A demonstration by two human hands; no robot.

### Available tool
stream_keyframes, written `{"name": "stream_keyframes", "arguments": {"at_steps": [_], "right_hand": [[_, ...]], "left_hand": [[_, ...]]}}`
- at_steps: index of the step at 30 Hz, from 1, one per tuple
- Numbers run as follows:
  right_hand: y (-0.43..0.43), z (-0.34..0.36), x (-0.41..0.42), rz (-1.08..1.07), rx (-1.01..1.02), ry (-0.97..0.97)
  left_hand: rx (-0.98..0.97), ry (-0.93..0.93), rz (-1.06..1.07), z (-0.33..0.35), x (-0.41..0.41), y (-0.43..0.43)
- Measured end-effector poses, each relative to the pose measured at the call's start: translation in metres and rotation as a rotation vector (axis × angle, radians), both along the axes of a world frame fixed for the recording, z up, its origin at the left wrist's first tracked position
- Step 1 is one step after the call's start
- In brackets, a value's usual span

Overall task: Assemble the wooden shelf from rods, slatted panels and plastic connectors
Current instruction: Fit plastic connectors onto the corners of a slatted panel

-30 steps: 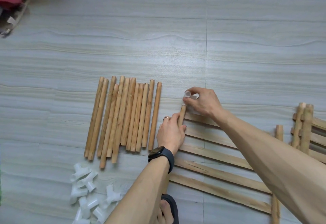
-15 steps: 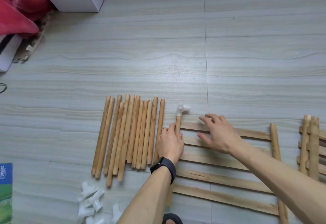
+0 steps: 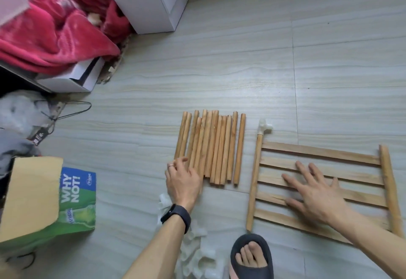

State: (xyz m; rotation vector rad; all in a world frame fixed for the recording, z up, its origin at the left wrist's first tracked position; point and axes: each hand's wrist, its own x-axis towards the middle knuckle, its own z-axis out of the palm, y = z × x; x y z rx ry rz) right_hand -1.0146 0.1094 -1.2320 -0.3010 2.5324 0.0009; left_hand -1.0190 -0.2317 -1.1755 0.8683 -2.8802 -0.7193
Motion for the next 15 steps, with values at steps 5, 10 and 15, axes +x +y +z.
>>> {"name": "stream_keyframes", "arguments": {"at_steps": [5, 10, 15], "right_hand": [[-0.004, 0.002, 0.007, -0.064, 0.038, -0.054], [-0.007, 0.004, 0.007, -0.088, 0.043, -0.088], [-0.009, 0.010, 0.005, -0.107, 0.011, -0.132]], "left_hand": [[-0.205, -0.496, 0.062, -0.010, 0.052, -0.060], [0.054, -0.582, 0.068, -0.020, 0.060, -0.083], [0.081, -0.502, 0.102, -0.009, 0.055, -0.089]]}}
